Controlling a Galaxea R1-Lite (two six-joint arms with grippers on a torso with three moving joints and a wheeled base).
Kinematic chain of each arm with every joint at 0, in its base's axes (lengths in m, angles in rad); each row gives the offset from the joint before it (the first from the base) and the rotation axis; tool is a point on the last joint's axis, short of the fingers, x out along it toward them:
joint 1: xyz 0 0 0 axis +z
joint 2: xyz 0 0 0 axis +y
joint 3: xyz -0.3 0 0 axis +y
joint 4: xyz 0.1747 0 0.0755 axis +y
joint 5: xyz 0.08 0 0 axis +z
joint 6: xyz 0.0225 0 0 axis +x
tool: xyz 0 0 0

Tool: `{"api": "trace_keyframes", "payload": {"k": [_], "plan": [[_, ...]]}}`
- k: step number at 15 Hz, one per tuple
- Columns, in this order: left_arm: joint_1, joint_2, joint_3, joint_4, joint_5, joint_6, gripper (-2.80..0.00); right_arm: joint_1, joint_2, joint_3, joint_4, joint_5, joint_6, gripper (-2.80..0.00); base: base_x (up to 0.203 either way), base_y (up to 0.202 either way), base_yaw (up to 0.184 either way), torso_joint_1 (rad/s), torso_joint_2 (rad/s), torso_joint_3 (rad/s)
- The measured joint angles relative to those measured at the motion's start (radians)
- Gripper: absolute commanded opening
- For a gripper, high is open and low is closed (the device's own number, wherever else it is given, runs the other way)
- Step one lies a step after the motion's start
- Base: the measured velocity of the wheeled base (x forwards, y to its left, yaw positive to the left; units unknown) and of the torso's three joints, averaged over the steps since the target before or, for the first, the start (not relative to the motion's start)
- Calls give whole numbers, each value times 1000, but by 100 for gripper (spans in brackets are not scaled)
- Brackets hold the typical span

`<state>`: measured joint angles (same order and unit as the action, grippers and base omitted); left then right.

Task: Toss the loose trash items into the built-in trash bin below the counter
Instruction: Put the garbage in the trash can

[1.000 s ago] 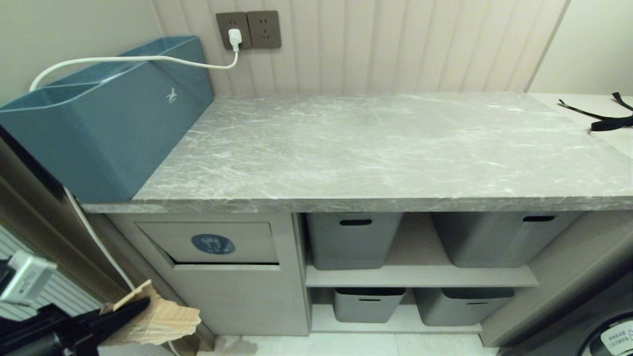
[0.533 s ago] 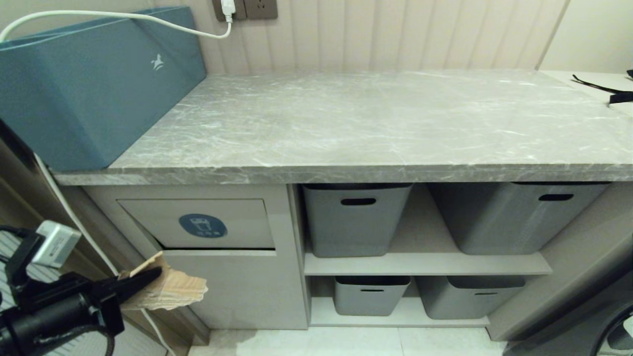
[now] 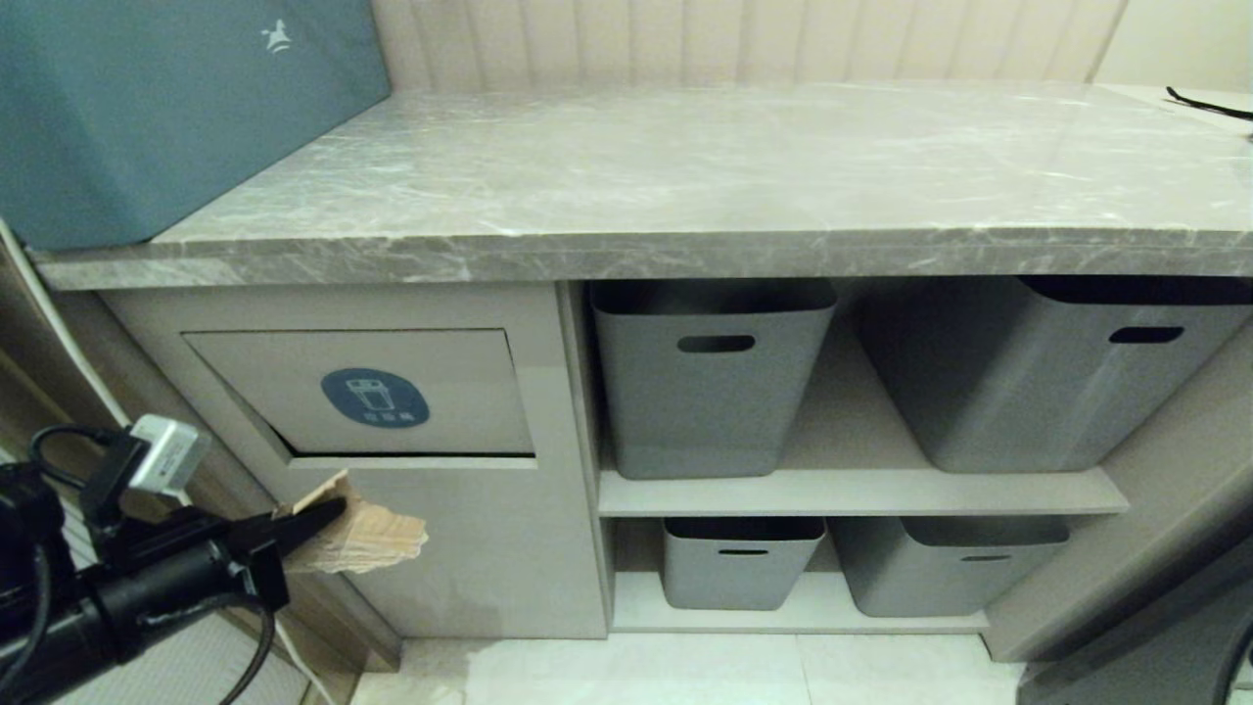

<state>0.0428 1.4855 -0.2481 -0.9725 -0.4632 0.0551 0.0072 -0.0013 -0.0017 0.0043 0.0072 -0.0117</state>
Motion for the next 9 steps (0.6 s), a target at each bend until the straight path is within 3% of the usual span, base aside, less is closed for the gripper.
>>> {"api": "trace_keyframes", "payload": {"k": [5, 9], "plan": [[0, 130, -71, -123, -4, -30, -280, 0, 0, 0, 0, 0, 0, -280, 0, 0, 0, -97, 353, 247], [-27, 108, -139, -127, -6, -146, -280, 0, 0, 0, -1, 0, 1, -280, 0, 0, 0, -10, 42, 27]]}}
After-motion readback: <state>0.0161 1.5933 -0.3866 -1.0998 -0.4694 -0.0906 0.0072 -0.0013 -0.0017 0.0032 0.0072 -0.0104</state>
